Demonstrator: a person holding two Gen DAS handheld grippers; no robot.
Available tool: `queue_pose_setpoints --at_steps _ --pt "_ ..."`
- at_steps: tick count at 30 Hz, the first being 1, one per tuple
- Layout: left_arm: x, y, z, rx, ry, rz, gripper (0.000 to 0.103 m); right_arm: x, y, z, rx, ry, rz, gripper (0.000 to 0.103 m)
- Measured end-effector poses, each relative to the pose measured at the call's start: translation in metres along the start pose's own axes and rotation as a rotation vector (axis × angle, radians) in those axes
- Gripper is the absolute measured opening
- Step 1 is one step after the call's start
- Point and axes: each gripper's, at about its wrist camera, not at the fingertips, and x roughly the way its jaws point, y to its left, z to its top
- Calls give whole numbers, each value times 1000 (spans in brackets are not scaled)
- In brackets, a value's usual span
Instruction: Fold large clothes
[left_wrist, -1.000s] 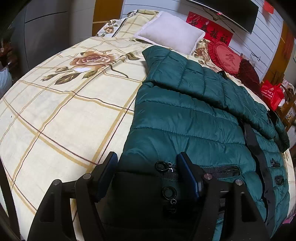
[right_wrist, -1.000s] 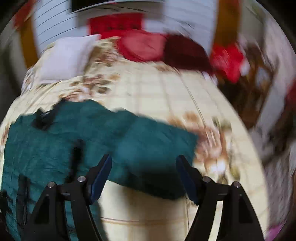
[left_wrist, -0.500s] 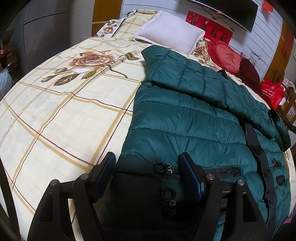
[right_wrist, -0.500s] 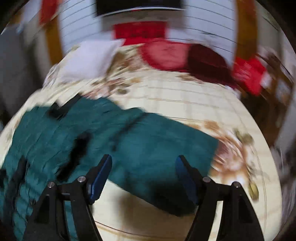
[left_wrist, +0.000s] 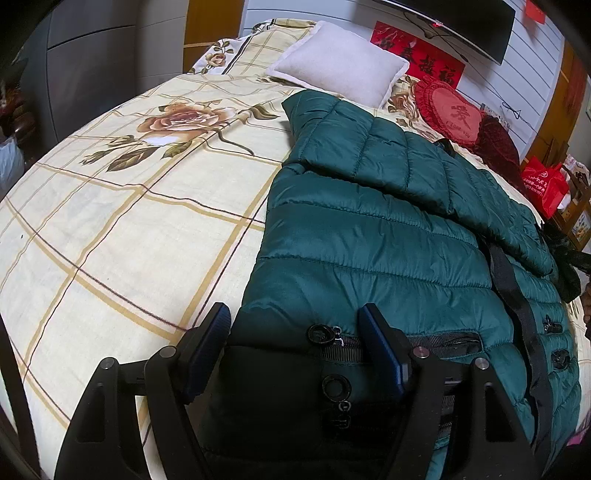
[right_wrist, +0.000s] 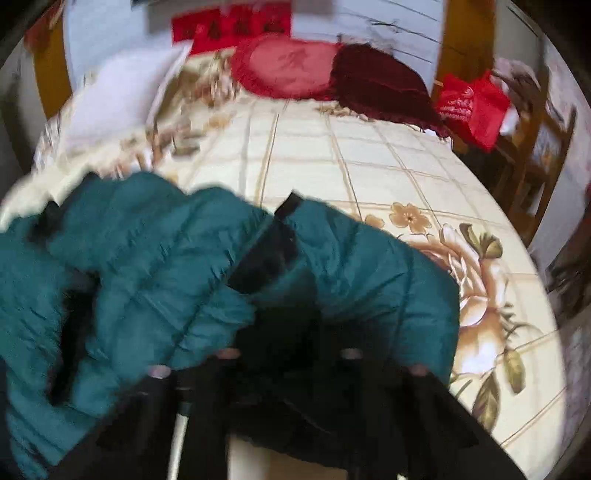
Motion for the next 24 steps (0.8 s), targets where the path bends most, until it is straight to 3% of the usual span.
queue_pose_setpoints --at_steps 5,9,16,21,24 --pt "0 0 0 1 0 0 54 -48 15 10 -21 -112 18 11" --pt "0 0 0 2 0 1 55 -76 57 27 -18 -184 90 11" --pt "3 -3 1 14 4 16 55 -87 191 38 -48 -226 275 11" --pt "5 -6 2 30 9 37 55 -73 294 32 -120 -208 426 10" --pt "5 -8 1 34 9 42 55 -48 344 15 -187 -153 442 11"
